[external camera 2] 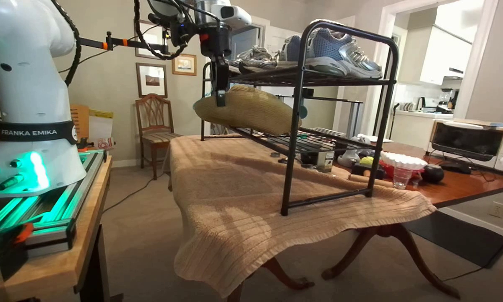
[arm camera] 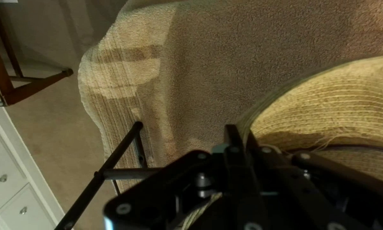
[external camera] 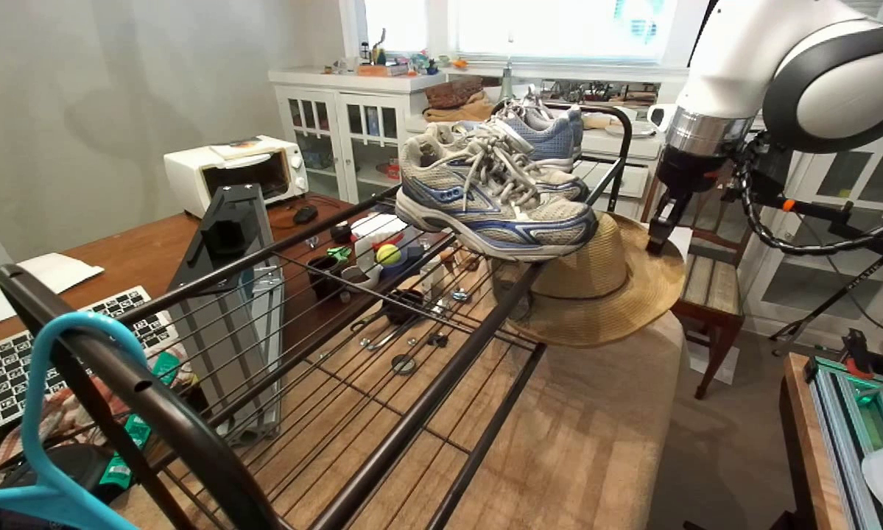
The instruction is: Put the hat on the top shelf of the rack
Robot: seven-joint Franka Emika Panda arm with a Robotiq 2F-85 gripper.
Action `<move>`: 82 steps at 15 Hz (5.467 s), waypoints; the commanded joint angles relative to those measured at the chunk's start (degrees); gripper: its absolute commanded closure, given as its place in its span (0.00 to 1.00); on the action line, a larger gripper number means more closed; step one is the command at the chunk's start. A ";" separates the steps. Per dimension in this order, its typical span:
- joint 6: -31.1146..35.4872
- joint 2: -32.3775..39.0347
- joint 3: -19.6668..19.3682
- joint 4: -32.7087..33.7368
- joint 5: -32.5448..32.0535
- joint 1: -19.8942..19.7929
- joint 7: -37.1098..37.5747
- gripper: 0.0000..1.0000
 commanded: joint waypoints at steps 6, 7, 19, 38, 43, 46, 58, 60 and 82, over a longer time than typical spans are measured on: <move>-12.97 -8.96 0.39 -0.55 -0.26 2.05 -3.82 0.99; -13.03 -9.94 0.00 -0.59 -0.06 2.57 -4.90 0.99; -24.46 -18.50 -2.38 -0.46 3.44 9.81 -18.09 0.99; -25.53 -26.06 3.65 -0.08 10.14 26.13 -21.81 0.99; -21.66 -22.98 5.72 2.85 11.12 28.44 -20.46 0.99; -17.47 -21.16 6.62 4.61 11.49 29.04 -19.97 0.99; -15.94 -13.50 8.13 18.41 13.21 33.32 -23.25 0.99; -15.03 -11.77 8.32 21.17 13.35 32.85 -22.63 0.99; -3.24 16.28 16.92 48.27 1.80 20.67 -0.58 0.99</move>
